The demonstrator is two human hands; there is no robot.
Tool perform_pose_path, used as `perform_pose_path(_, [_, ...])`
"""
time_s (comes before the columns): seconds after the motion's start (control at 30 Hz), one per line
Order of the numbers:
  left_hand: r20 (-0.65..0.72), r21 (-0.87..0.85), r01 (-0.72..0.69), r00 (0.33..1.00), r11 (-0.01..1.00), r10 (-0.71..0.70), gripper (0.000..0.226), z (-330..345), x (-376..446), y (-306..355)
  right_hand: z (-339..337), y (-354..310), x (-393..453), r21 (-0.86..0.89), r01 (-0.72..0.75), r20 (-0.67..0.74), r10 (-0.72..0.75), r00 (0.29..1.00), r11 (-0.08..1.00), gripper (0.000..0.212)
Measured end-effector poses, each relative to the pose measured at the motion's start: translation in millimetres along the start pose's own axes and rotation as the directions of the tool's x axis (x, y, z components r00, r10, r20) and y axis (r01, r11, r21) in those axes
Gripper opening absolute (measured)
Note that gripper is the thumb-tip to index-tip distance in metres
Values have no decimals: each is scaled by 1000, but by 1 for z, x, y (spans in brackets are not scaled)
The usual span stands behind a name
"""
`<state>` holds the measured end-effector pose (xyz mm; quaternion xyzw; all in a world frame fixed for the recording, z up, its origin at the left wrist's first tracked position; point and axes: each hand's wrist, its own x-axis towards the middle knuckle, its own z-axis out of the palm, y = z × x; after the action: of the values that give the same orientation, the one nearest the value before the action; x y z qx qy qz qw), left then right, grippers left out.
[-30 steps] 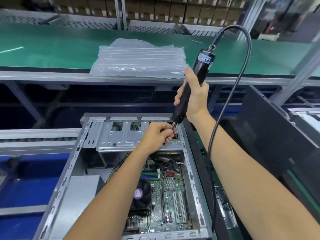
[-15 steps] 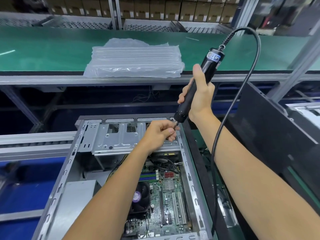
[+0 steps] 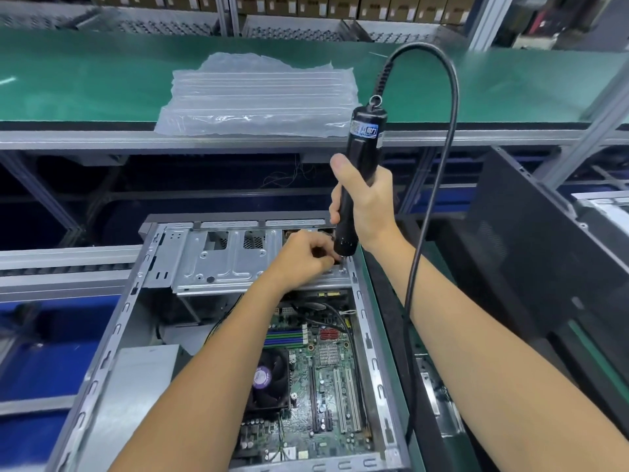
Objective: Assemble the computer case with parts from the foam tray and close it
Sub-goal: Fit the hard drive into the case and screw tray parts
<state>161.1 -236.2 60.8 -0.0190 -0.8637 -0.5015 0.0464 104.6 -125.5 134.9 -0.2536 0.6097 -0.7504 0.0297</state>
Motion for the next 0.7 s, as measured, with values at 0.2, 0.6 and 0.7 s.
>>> perform_pose_path(0.2, [51,70,-19,999,997,16,24,3,-2,0,-1,4,-3,-33,19,20,-19,1000,999,49])
perform_pose_path(0.6, [71,112,-32,997,993,24,15,4,0,-1,-6,5,-6,-36,31,-36,-32,999,999,35])
perform_pose_path(0.7, [74,110,-26,997,994,18,23,4,1,-1,-7,4,-6,-16,31,-64,-32,997,999,33])
